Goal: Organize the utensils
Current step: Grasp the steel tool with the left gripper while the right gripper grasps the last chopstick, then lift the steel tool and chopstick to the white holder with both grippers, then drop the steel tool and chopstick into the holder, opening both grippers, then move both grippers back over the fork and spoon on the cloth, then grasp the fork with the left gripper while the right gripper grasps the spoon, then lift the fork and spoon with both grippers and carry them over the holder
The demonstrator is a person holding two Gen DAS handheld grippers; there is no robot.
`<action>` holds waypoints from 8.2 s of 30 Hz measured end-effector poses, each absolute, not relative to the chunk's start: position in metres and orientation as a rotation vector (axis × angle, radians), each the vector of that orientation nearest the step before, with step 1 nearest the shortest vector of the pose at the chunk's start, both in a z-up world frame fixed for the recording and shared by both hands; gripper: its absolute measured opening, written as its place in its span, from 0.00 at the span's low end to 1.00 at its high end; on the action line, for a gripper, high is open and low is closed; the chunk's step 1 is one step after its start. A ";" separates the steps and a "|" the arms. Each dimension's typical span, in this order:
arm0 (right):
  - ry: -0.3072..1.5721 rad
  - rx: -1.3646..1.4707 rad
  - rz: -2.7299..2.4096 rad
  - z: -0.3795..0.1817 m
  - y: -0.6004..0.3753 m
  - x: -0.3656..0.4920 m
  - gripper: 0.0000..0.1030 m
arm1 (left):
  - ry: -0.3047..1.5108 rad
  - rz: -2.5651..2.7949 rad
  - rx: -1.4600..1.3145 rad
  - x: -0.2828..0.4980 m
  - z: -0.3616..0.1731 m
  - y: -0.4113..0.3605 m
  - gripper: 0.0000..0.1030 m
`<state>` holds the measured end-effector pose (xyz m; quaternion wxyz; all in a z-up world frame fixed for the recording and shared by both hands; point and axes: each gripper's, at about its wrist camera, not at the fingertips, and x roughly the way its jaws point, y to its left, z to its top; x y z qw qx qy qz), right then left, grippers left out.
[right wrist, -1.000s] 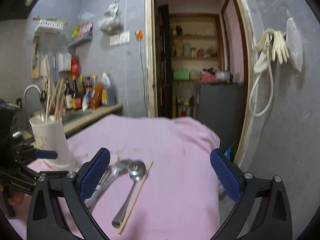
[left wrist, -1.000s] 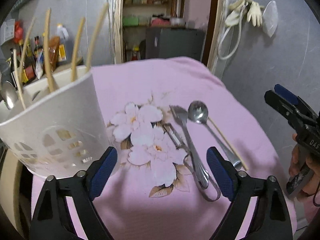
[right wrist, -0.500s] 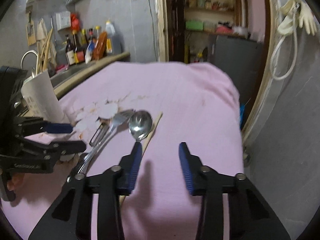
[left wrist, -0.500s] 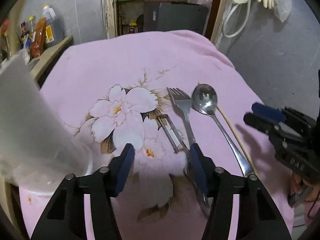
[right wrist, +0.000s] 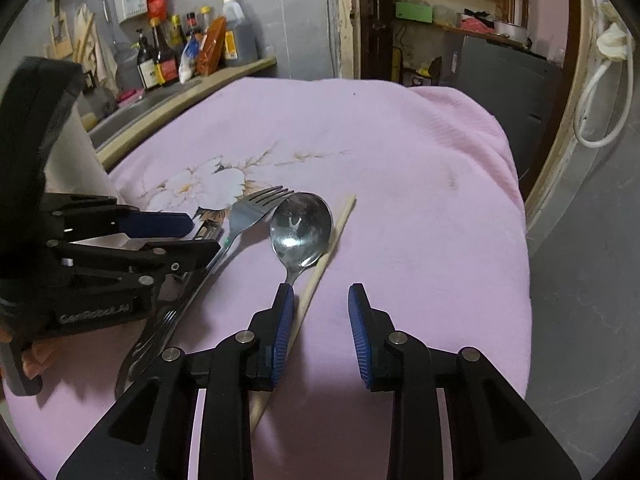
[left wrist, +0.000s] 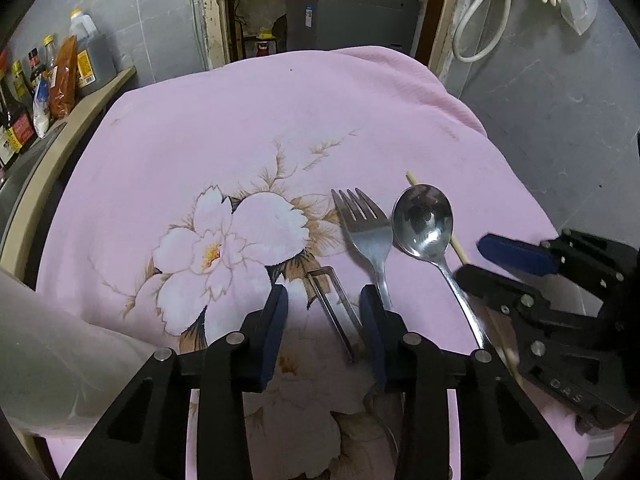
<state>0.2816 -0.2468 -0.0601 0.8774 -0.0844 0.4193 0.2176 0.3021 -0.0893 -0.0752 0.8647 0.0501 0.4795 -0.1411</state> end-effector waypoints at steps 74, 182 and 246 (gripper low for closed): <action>-0.270 0.248 0.524 0.086 -0.100 0.198 0.03 | 0.050 0.068 -0.295 0.172 0.124 0.156 0.09; 0.815 -0.009 0.493 -0.052 -0.282 0.280 0.48 | 0.985 -0.407 0.075 0.285 -0.076 -0.091 0.26; -0.071 -0.293 0.066 0.027 -0.217 0.160 0.01 | 0.354 -0.351 -0.052 0.178 0.020 -0.059 0.03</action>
